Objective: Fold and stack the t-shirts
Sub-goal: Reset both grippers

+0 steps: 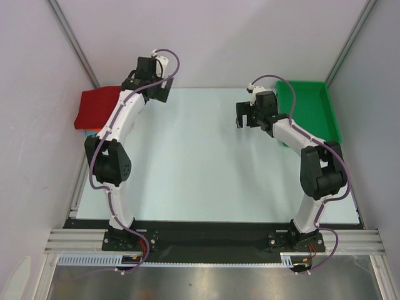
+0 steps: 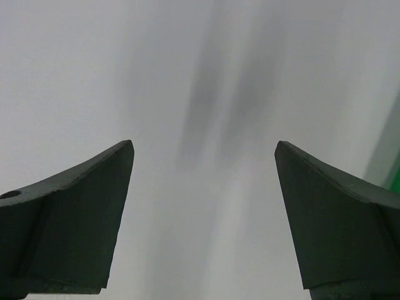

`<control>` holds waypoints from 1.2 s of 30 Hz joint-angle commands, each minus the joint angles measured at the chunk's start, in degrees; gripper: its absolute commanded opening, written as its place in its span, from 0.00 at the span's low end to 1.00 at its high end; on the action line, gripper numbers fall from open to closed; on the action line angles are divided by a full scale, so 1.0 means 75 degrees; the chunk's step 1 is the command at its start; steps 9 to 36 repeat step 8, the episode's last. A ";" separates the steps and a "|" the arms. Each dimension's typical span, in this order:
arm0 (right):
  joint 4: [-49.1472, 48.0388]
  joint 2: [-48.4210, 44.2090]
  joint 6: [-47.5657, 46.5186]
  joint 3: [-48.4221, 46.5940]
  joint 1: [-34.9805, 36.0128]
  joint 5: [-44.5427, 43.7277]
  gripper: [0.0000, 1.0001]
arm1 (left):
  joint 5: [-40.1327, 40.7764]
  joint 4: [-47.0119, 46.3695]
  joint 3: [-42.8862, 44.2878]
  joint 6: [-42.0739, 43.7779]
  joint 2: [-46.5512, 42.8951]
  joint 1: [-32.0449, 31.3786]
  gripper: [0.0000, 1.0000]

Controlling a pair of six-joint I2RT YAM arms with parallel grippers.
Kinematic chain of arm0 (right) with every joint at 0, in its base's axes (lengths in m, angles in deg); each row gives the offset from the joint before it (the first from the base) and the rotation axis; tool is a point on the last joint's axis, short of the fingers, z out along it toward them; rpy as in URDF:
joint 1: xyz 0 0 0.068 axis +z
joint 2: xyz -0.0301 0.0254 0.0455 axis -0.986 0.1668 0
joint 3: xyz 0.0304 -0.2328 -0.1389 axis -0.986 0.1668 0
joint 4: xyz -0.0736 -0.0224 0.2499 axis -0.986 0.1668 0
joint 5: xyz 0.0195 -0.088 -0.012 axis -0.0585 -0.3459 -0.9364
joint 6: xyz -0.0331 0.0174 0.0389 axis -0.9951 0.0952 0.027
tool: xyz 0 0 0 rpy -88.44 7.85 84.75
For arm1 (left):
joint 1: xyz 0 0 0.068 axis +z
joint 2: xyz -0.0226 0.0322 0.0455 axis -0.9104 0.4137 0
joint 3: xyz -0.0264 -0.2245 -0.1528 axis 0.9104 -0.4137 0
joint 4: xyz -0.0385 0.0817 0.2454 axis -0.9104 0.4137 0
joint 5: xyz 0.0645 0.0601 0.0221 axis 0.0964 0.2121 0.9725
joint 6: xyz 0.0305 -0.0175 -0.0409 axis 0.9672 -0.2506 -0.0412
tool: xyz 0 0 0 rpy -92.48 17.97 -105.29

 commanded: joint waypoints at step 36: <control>-0.0675 -0.1571 -0.0216 0.0860 0.0502 -0.1891 1.00 | -0.1384 0.0447 -0.0435 -0.1389 -0.0366 -0.0712 1.00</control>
